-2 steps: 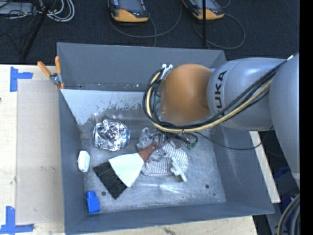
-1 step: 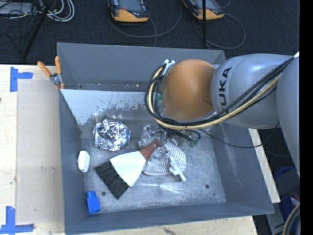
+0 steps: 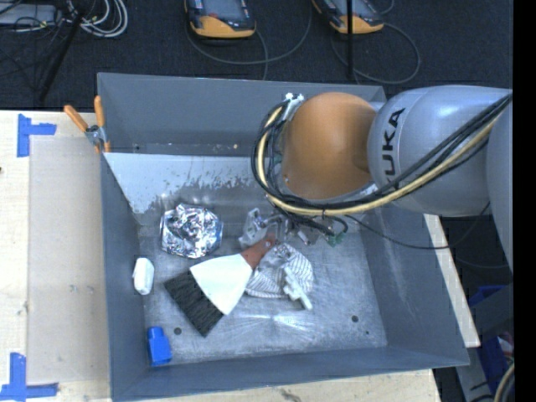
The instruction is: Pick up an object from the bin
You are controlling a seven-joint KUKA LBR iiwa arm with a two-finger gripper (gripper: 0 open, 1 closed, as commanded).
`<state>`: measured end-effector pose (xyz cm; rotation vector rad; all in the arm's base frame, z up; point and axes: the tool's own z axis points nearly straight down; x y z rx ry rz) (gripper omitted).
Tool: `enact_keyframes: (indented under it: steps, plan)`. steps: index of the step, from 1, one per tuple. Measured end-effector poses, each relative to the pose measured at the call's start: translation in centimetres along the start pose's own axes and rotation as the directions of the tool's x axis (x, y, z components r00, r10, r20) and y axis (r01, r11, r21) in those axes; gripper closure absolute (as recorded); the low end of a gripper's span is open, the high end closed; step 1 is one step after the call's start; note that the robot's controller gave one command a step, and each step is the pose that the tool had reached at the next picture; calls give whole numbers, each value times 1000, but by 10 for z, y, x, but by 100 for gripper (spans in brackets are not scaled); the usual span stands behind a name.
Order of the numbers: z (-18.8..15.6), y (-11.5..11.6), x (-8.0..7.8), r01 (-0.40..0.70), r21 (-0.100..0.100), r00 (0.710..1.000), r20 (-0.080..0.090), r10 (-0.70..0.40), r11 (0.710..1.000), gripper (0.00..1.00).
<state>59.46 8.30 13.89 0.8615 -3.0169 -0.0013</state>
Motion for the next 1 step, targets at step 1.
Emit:
enact_keyframes:
  steps: [1]
  plan:
    - [-18, 0, 0, 0, 1, 1000, 2, 0, 1000, 100]
